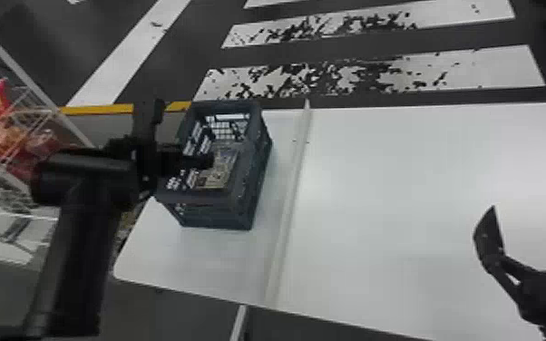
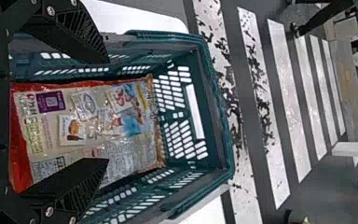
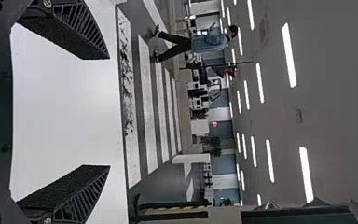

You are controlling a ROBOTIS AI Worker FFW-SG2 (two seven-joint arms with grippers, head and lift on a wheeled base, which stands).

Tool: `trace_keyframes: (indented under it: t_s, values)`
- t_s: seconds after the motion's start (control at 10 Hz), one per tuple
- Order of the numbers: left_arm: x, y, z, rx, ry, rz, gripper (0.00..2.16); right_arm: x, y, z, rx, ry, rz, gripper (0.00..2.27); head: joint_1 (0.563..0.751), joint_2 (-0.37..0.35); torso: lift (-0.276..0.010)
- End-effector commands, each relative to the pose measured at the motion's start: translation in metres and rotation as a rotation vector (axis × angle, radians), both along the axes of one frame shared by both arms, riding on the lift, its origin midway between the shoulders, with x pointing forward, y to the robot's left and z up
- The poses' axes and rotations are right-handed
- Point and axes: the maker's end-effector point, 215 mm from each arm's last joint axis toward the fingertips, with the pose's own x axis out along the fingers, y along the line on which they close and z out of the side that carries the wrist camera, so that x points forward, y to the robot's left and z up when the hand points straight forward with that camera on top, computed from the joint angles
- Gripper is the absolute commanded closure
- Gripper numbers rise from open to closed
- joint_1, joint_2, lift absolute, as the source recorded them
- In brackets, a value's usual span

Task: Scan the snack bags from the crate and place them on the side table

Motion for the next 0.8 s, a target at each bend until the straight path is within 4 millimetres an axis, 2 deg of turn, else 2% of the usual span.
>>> trace_keyframes:
  t_s: [0.0, 0.5, 0.7]
  values:
    - [0.004, -0.003, -0.012, 0.017, 0.034, -0.015, 0.14, 0.001, 0.002, 0.000, 0.001, 0.001, 0.003, 0.04, 0.695, 0.323, -0.081]
    - [0.024, -0.024, -0.041, 0.086, 0.092, -0.087, 0.14, 0.001, 0.003, 0.000, -0.001, 0.001, 0.007, 0.04, 0.695, 0.305, -0.081]
    - [0.026, -0.027, -0.054, 0.112, 0.114, -0.106, 0.13, 0.000, 0.005, -0.003, 0.000, 0.008, 0.011, 0.04, 0.695, 0.294, -0.081]
